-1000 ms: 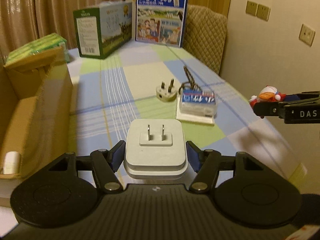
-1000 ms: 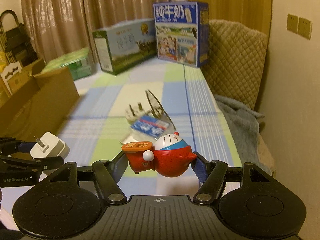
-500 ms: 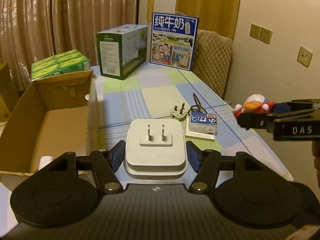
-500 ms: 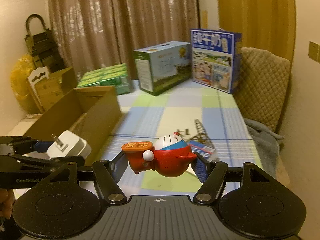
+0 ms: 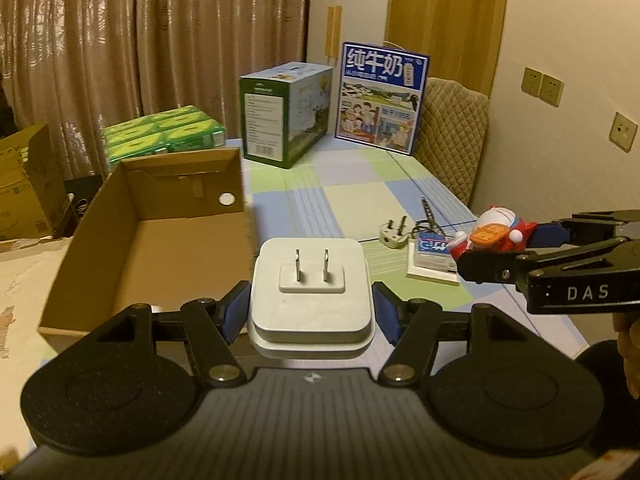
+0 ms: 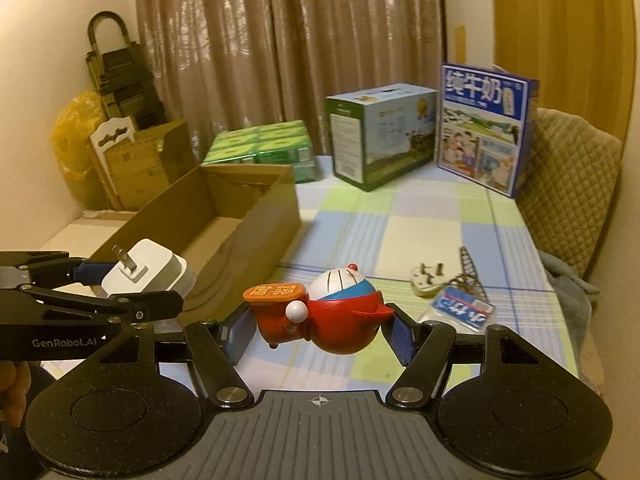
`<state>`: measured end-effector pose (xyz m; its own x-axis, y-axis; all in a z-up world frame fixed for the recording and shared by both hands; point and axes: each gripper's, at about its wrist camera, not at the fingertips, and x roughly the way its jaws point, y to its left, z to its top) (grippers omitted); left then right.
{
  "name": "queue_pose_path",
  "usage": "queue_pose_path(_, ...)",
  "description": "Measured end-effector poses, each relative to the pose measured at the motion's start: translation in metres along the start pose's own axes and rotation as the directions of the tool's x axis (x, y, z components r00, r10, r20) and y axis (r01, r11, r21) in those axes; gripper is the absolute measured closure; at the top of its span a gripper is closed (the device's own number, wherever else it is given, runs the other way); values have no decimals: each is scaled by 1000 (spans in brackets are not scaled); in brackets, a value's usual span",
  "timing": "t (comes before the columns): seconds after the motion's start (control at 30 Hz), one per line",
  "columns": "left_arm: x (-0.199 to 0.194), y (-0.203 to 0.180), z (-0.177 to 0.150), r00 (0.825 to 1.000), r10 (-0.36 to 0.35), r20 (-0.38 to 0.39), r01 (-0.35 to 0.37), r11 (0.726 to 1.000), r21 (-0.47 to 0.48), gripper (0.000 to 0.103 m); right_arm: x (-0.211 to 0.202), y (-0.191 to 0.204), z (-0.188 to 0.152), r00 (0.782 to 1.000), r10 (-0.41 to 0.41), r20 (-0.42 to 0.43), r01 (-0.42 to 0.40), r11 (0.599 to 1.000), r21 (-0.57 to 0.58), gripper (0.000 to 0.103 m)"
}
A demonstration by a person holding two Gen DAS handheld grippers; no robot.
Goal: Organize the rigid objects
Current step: 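Lift and carry the red toy and white adapter over the cardboard box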
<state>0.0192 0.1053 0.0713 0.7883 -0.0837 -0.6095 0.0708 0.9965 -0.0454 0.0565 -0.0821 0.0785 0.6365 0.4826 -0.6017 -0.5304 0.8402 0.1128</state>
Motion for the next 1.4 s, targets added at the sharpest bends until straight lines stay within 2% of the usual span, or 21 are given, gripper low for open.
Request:
queue_pose_path(0.2,-9,32,-5,999,48,-9,-48,999,-12,43,21,26,9,999,42,-10,-42,998,-36,38)
queue_pose_path(0.43,-14,90,1,994,112,-23,-112,993,-31,43,53,62,25,996,84,-19,-86,991,-100,38)
queue_pose_path(0.67,1,143,14,985,166,-44,-167,986,-20,43,94,89,43,992,121,-30,-124,982,-141,38)
queue_pose_path(0.93,39,180,24,985,148,-86,-150,989,-19,43,147,111,56,987,140,-75,-152,967,-203,38)
queue_pose_path(1.4,94,193,30,987,89,-135,-92,996,-20,43,194,118,53,985,124,-123,-152,956,-251,38)
